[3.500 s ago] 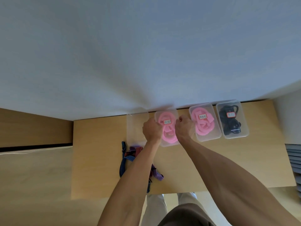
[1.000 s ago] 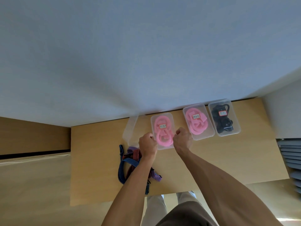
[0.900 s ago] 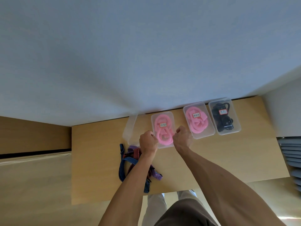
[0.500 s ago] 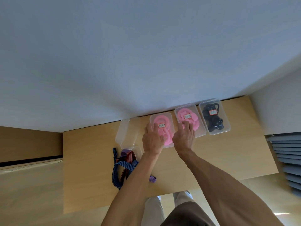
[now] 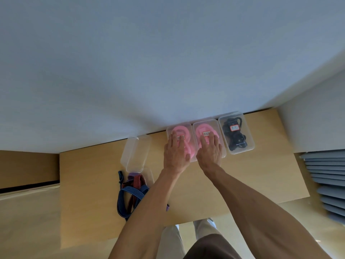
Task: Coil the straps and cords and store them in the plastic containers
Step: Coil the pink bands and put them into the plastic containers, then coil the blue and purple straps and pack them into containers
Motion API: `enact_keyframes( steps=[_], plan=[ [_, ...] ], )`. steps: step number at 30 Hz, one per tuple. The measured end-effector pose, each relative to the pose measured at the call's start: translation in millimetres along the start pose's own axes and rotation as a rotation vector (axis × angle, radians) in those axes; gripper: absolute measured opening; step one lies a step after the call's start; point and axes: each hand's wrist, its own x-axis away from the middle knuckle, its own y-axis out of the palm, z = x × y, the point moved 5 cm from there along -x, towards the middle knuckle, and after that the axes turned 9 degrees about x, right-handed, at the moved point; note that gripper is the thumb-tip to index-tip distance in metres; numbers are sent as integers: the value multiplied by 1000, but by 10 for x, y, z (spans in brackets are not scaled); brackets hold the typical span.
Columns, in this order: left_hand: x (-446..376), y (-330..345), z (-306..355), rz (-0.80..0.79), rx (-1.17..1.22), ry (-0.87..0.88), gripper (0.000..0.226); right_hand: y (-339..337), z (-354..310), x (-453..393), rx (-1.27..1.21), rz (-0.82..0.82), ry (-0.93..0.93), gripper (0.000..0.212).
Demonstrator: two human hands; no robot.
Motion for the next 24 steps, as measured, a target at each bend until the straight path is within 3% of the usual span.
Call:
enact_keyframes(
  steps=[5, 7, 11, 14, 18, 21, 24],
  plan=[
    [-39, 46, -3, -46, -31, 38, 70, 57, 17, -77, 35, -59, -24, 67],
    [-1, -54, 7, -1, -18, 26, 57, 12, -68, -36, 29, -43, -1, 63],
    [297, -510, -201, 333, 44, -74, 21, -190, -469, 145, -157, 46, -143, 41],
    [591, -813, -680, 511, 87, -313, 27, -226, -854, 317, -242, -112, -194, 37],
    [808, -897, -1300, 360, 218, -641, 36, -99, -1312, 545, -337, -334, -112, 39],
    [770, -867, -1556, 297, 272, -668, 27, 95, -1600, 689, -388, -439, -83, 46],
    [722, -801, -1689, 260, 345, -632, 17, 230, -1762, 762, -361, -423, -52, 49]
  ],
)
